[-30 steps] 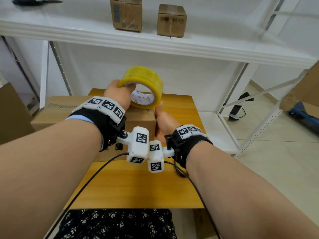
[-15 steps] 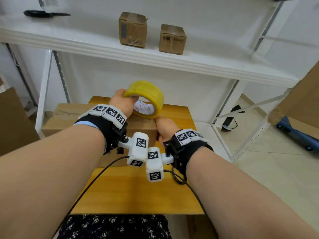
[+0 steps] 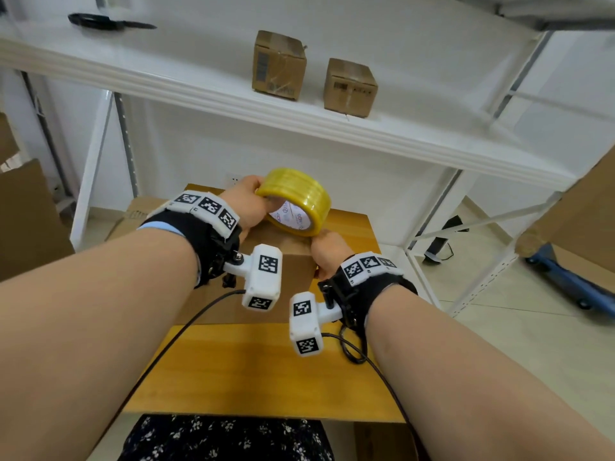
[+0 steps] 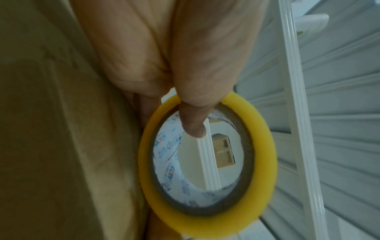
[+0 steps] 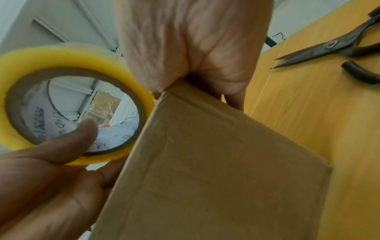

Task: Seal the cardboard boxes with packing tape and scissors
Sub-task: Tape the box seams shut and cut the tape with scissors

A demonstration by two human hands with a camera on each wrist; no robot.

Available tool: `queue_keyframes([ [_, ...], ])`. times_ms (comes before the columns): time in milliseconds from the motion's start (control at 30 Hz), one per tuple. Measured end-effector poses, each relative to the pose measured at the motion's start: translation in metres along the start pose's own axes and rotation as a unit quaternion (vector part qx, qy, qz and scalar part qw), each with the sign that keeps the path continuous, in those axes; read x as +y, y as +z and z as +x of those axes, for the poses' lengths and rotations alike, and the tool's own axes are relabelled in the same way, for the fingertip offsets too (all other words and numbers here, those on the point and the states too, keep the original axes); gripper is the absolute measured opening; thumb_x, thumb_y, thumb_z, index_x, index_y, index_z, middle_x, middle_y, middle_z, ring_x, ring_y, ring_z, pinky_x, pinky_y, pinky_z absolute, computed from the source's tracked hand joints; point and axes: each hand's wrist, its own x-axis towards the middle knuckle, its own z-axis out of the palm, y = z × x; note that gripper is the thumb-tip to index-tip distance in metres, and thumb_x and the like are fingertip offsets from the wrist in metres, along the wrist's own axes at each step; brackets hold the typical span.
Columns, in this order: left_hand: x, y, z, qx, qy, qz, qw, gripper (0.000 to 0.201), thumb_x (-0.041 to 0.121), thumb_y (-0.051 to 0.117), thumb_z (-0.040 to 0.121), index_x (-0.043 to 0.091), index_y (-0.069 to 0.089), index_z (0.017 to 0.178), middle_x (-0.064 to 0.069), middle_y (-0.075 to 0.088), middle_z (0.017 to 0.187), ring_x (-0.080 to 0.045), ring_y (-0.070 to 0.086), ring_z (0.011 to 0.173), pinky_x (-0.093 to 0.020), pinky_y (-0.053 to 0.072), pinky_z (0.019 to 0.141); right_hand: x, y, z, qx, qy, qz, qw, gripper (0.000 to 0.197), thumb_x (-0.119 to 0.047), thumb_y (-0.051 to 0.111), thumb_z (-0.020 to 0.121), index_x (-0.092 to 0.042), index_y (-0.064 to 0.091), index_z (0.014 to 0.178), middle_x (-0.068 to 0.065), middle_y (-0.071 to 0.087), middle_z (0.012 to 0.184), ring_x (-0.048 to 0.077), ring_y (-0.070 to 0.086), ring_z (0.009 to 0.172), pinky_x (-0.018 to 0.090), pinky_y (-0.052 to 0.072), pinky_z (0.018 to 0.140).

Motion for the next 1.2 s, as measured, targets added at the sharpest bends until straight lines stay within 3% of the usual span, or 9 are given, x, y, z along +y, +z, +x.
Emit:
queue_keyframes([
  [100,0.004,-0.001,0.001,0.041,0.021,0.083,0.995,0.041,0.024,0.060,0.094,0.014,0.047,0.132,-0.014,0.059,0.124,-0.031,0.056,0.112,-0.040,0.046,0.096,-0.008,-0.005,-0.007,-0.015,-0.021,-0.205,0.978,0.034,-0.008,0.040,0.105,0.005,0.047,0.136,0.021,0.049,0.142,0.029,0.055,0.120,0.034,0.044,0.095],
  [167,0.007,-0.003,0.000,0.047,0.029,0.129,0.990,0.042,0.028,0.058,0.095,0.014,0.046,0.133,-0.013,0.058,0.124,-0.032,0.056,0.113,-0.037,0.045,0.091,-0.006,-0.004,-0.003,-0.004,-0.025,-0.225,0.974,0.031,-0.004,0.041,0.105,0.005,0.048,0.133,0.021,0.049,0.142,0.033,0.051,0.127,0.036,0.041,0.100],
  [400,0.004,-0.012,-0.004,0.060,0.027,0.139,0.988,0.037,0.026,0.054,0.096,0.014,0.048,0.131,-0.015,0.057,0.123,-0.031,0.055,0.109,-0.036,0.043,0.086,-0.008,0.001,0.005,-0.020,-0.076,-0.295,0.952,0.037,-0.001,0.038,0.103,0.004,0.035,0.139,0.025,0.051,0.136,0.038,0.054,0.120,0.038,0.042,0.091],
  [633,-0.008,-0.014,-0.013,0.064,0.051,0.101,0.991,0.038,0.032,0.067,0.088,0.020,0.051,0.121,-0.005,0.064,0.104,-0.022,0.059,0.089,-0.032,0.046,0.074,-0.012,-0.004,0.002,-0.036,-0.094,-0.367,0.925,0.031,-0.002,0.032,0.104,0.004,0.048,0.130,0.023,0.052,0.138,0.036,0.053,0.122,0.037,0.041,0.095],
  [800,-0.016,-0.020,-0.017,0.060,0.103,0.199,0.973,0.034,0.039,0.064,0.088,0.029,0.046,0.115,0.009,0.061,0.089,-0.022,0.064,0.087,-0.039,0.053,0.080,-0.013,-0.004,0.000,-0.028,-0.098,-0.395,0.913,0.020,-0.002,0.033,0.104,-0.009,0.046,0.090,0.021,0.054,0.135,0.034,0.054,0.120,0.034,0.041,0.091],
  [867,-0.016,-0.023,-0.019,0.050,0.102,0.234,0.966,0.033,0.041,0.058,0.091,0.029,0.042,0.117,0.014,0.058,0.082,-0.020,0.062,0.081,-0.036,0.051,0.076,-0.012,-0.002,0.003,-0.018,-0.088,-0.383,0.919,0.023,-0.002,0.032,0.104,-0.003,0.054,0.110,0.021,0.055,0.133,0.034,0.056,0.119,0.034,0.041,0.087],
  [933,-0.017,-0.023,-0.018,0.059,0.106,0.253,0.960,0.031,0.044,0.055,0.092,0.033,0.039,0.116,0.015,0.059,0.079,-0.021,0.062,0.079,-0.040,0.049,0.084,-0.013,0.000,0.005,-0.016,-0.080,-0.374,0.924,0.031,-0.002,0.031,0.104,0.005,0.050,0.127,0.021,0.055,0.134,0.034,0.055,0.119,0.035,0.042,0.090],
  [1033,-0.019,-0.021,-0.015,0.062,0.100,0.277,0.954,0.029,0.047,0.051,0.091,0.036,0.036,0.113,0.013,0.061,0.078,-0.024,0.063,0.081,-0.049,0.044,0.094,-0.013,0.000,0.005,-0.017,-0.079,-0.372,0.925,0.032,-0.002,0.030,0.104,0.006,0.049,0.129,0.022,0.054,0.135,0.035,0.054,0.120,0.036,0.042,0.093],
  [1200,-0.018,-0.021,-0.014,0.073,0.109,0.287,0.949,0.027,0.032,0.053,0.091,0.025,0.038,0.113,-0.003,0.062,0.079,-0.026,0.061,0.072,-0.043,0.052,0.077,-0.014,-0.003,0.003,-0.010,-0.068,-0.367,0.928,0.031,-0.003,0.032,0.104,0.004,0.047,0.130,0.021,0.054,0.134,0.034,0.056,0.119,0.034,0.042,0.087],
])
